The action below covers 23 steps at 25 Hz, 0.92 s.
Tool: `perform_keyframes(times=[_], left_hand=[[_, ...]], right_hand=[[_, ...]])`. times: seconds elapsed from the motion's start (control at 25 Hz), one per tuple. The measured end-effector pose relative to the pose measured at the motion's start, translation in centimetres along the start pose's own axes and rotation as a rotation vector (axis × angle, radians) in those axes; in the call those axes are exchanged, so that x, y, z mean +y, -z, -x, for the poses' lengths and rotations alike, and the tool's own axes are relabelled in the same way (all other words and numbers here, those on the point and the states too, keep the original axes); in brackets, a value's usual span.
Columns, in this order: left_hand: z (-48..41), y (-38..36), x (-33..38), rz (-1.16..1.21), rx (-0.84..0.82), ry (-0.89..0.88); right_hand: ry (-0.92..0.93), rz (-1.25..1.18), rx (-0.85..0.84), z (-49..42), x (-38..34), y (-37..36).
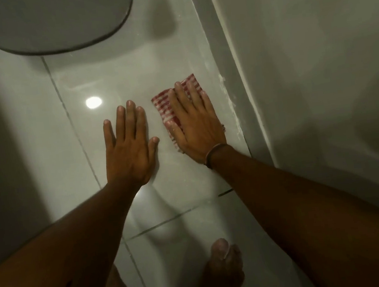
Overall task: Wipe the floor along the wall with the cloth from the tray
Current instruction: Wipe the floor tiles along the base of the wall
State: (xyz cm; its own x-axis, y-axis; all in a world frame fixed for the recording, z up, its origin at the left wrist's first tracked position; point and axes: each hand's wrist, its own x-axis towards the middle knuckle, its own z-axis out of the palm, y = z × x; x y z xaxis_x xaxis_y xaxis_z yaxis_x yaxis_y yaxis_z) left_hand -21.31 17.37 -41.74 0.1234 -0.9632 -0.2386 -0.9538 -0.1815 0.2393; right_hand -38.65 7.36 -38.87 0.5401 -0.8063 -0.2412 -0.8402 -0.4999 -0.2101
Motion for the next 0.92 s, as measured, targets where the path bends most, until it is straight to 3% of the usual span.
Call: perform_keyframes(times=[0.2, 0.52, 0.92], left_hand=[[0.1, -1.2, -0.7, 0.021, 0.094, -0.023], [0.1, -1.2, -0.9, 0.0, 0.089, -0.024], [0.0, -1.7, -1.2, -0.02, 0.108, -0.043]], right_hand=[[-0.005, 0.083, -0.063, -1.8, 1.4, -0.7], [-0.142, 0.088, 0.019, -9.9, 4.7, 2.2], [-0.293, -0.023, 0.081, -0.2, 4.1, -0.2]])
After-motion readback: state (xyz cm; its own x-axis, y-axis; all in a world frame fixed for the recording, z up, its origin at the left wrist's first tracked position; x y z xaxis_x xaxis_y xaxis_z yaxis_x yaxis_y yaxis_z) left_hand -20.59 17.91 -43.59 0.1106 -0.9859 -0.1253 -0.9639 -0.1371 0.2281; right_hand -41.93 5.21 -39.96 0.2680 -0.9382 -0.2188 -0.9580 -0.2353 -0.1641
